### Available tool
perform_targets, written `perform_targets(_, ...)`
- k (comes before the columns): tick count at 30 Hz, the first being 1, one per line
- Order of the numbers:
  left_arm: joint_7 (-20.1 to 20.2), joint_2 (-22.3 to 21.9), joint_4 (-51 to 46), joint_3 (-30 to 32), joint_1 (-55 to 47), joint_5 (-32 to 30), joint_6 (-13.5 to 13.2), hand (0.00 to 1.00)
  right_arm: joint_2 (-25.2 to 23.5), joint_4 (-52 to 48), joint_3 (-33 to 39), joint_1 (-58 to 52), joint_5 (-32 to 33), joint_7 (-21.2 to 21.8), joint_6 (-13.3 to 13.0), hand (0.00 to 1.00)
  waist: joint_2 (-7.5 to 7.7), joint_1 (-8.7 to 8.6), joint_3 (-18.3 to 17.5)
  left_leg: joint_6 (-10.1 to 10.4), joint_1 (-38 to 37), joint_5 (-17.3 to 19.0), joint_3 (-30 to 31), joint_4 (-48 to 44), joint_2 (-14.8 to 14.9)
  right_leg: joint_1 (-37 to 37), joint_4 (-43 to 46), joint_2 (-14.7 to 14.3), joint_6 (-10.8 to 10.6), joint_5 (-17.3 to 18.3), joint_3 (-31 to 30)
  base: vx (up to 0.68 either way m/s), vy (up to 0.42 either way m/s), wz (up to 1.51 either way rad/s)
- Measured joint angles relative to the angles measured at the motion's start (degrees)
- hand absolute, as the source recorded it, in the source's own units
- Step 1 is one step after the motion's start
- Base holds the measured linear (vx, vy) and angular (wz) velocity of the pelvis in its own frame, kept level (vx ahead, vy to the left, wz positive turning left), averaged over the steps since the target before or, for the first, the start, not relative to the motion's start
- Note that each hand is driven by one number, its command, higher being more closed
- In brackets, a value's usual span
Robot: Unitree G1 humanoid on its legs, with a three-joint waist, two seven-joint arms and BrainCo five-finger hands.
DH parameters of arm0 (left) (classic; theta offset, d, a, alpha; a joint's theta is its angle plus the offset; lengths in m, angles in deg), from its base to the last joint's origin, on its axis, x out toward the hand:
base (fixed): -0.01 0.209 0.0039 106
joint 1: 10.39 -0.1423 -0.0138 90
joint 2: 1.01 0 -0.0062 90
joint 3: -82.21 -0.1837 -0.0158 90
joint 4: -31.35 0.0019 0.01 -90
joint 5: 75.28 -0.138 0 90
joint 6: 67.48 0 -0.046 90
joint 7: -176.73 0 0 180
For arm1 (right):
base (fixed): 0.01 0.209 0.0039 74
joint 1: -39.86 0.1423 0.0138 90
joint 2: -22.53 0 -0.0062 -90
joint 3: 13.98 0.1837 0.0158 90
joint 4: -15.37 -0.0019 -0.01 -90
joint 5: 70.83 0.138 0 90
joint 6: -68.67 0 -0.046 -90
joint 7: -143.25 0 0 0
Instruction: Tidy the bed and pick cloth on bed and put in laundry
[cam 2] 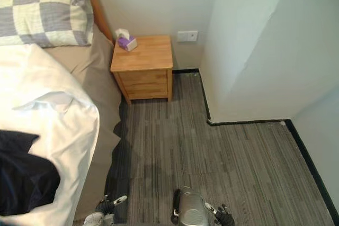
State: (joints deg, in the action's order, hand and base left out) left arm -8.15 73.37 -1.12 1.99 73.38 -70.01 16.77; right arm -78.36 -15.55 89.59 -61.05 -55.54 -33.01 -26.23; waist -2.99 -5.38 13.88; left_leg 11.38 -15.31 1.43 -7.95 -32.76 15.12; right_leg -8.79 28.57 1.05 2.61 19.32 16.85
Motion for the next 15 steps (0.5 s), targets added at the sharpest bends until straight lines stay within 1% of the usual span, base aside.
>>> perform_targets(1, -0.5, 0.1, 0.0, 0.7, -0.2, 1.1, -1.4, 0.0, 1.2, 1.7, -0.6, 0.1, -1.1, 0.2, 0.2, 0.0, -0.66, 0.33, 0.2, -1.6, 9.0, -5.8, 2.4, -16.6, 2.6, 5.8, -7.7, -2.7, 0.6, -0.9, -0.6, 0.28, -0.049, -0.27)
perform_targets(2, -0.4, 0.3, -0.2, 1.2, -0.2, 1.2, -2.0, 0.0, 1.2, 1.9, -0.6, 0.6, -1.8, 0.2, 0.3, 0.0, -0.59, 0.38, 0.4, -2.8, 13.1, -2.6, 2.3, -23.2, 3.1, 7.8, -9.9, -3.2, 1.4, -1.4, -0.8, 0.23, -0.009, -0.21)
perform_targets(3, -0.4, 0.6, -0.7, 1.9, -0.2, 1.4, -2.6, 0.0, 1.0, 2.5, -0.6, 1.0, -2.4, 0.2, 0.4, 0.0, -0.01, 0.27, 0.8, -4.4, 16.7, 0.7, 2.3, -28.3, 2.9, 9.6, -11.3, -3.3, 2.4, -2.0, -1.0, 0.2, -0.021, -0.05)
perform_targets(4, -0.4, 1.3, -2.0, 2.1, -0.2, 1.9, -3.7, 0.0, 0.8, 3.7, -0.6, 1.6, -3.3, 0.2, 0.8, 0.0, 1.05, 0.36, 1.7, -6.2, 22.3, 6.2, 1.8, -31.1, 1.0, 13.1, -13.6, -3.3, 3.7, -2.7, -1.7, 0.22, -0.039, -0.11)
perform_targets(5, -0.4, 1.5, -3.3, 2.1, -0.3, 2.6, -4.8, 0.0, 1.0, 4.4, -0.4, 2.1, -3.8, 0.3, 1.0, 0.0, 1.14, 1.4, 2.4, -7.0, 26.1, 8.9, 0.8, -27.1, -1.1, 15.7, -14.5, -3.0, 3.4, -2.6, -2.6, 0.27, -0.03, -0.29)
perform_targets(6, -0.3, 1.5, -4.0, 2.1, -0.3, 3.1, -5.3, 0.0, 1.2, 4.7, -0.3, 2.2, -3.9, 0.4, 1.0, 0.0, 1.13, 2.2, 2.7, -7.3, 27.3, 9.6, -0.1, -23.0, -1.9, 16.6, -14.6, -2.8, 3.1, -2.2, -3.5, 0.24, 0.03, -0.63)
perform_targets(7, -0.3, 1.5, -4.7, 2.1, -0.8, 3.5, -6.2, 0.0, 1.2, 4.9, 0.1, 2.6, -4.2, 0.6, 1.0, 0.0, 1.04, 3.25, 2.9, -7.4, 28.5, 10.2, -1.9, -13.4, -3.1, 17.7, -14.6, -2.3, 2.6, -1.6, -4.5, 0.26, 0.067, -0.78)
perform_targets(8, -0.4, 1.8, -5.0, 2.1, -1.3, 3.7, -6.6, 0.0, 0.9, 4.7, 0.7, 3.4, -4.3, 0.8, 0.8, 0.0, 1.22, 3.36, 2.9, -7.6, 28.4, 9.3, -4.6, -0.1, -4.3, 19.0, -14.9, -1.4, 1.9, -1.1, -4.9, 0.48, 0.165, -0.69)
perform_targets(9, -0.4, 2.0, -5.0, 2.0, -1.5, 3.7, -6.9, 0.0, 0.5, 4.0, 1.4, 3.9, -4.3, 0.9, 0.7, 0.0, 1.28, 3.18, 2.9, -8.0, 28.4, 6.8, -7.6, 11.0, -5.2, 20.8, -16.0, -0.7, 0.4, -0.3, -4.9, 0.46, 0.183, -0.38)
perform_targets(10, -0.5, 2.0, -5.0, 2.0, -1.6, 3.9, -6.9, 0.0, 0.4, 3.8, 1.8, 3.7, -4.4, 0.9, 0.6, 0.0, 1.32, 3.22, 2.9, -8.4, 28.4, 5.6, -9.0, 14.9, -5.6, 21.8, -16.8, -0.4, -0.3, 0.1, -5.0, 0.61, 0.27, -0.18)
perform_targets(11, -0.5, 2.0, -4.9, 2.1, -1.6, 5.1, -6.9, 0.0, 0.0, 3.7, 1.8, 3.4, -4.9, 0.9, 0.4, 0.0, 1.96, 3.3, 2.8, -9.6, 28.2, 1.5, -10.9, 18.6, -6.4, 23.8, -18.5, 0.7, -1.8, 0.8, -5.2, 0.46, 0.226, -0.06)
perform_targets(12, -0.6, 2.4, -4.7, 2.0, -1.6, 5.4, -6.9, 0.0, -0.5, 3.7, 1.8, 3.3, -5.5, 0.9, 0.1, 0.0, 2.85, 3.29, 2.2, -10.0, 28.1, -2.1, -12.1, 19.2, -7.6, 25.2, -20.2, 2.0, -3.3, 1.1, -5.2, 0.63, 0.284, 0.13)
perform_targets(13, -0.5, 2.4, -4.4, 1.7, -0.9, 5.7, -6.4, 0.0, -0.6, 3.7, 2.0, 3.2, -5.5, 0.8, -0.2, 0.0, 3.53, 3.13, 1.7, -14.4, 28.3, -4.3, -12.7, 19.0, -9.6, 26.4, -21.6, 3.6, -4.7, 0.6, -4.6, 0.79, 0.321, 0.23)
perform_targets(14, -0.5, 2.4, -4.4, 1.7, 0.1, 6.6, -5.6, 0.0, -0.8, 3.7, 2.2, 3.8, -5.5, 0.6, -0.4, 0.0, 4.15, 3.12, 1.9, -17.2, 29.2, -2.6, -13.2, 16.0, -10.3, 26.6, -21.5, 5.1, -6.3, -1.6, -4.7, 0.78, 0.311, 0.19)
perform_targets(15, -0.5, 2.4, -4.4, 1.8, 0.4, 6.6, -5.0, 0.0, -0.9, 3.7, 2.3, 4.0, -5.5, 0.6, -0.6, 0.0, 4.15, 3.4, 1.8, -17.5, 29.8, -1.4, -13.3, 13.8, -10.0, 26.6, -21.3, 5.3, -6.7, -3.4, -5.0, 0.74, 0.302, -0.03)
